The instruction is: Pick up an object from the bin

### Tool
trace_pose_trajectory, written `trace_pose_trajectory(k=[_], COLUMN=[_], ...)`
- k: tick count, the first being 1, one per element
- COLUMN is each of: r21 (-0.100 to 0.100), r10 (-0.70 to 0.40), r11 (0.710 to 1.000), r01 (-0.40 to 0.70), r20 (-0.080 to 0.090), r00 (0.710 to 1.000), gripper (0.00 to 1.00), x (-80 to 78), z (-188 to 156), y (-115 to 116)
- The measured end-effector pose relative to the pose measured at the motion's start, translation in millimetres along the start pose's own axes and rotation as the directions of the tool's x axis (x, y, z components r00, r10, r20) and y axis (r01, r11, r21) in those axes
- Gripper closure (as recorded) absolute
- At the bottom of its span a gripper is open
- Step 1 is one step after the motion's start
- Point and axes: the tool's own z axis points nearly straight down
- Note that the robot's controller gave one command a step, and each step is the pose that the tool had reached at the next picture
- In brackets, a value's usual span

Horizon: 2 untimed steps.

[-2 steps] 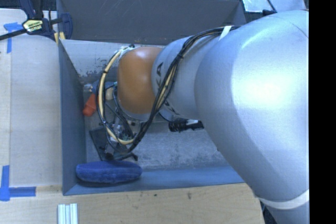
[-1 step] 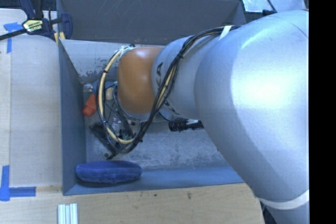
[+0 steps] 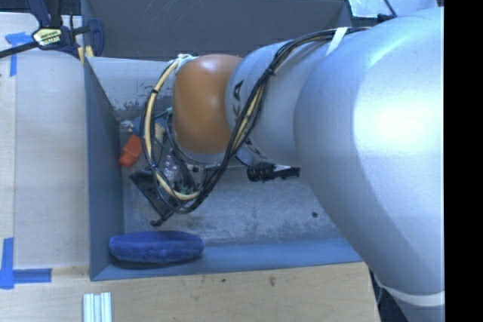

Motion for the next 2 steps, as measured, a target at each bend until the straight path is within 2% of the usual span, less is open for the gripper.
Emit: trace_pose_trajectory(k=[2], r21=[-0.003], r10=[0.0], r11=[1.0], r01=[0.0], r20=[0.003], r00=[1.0], gripper=[1.0], x=[-4.5], z=[-95.7], y=[1.0])
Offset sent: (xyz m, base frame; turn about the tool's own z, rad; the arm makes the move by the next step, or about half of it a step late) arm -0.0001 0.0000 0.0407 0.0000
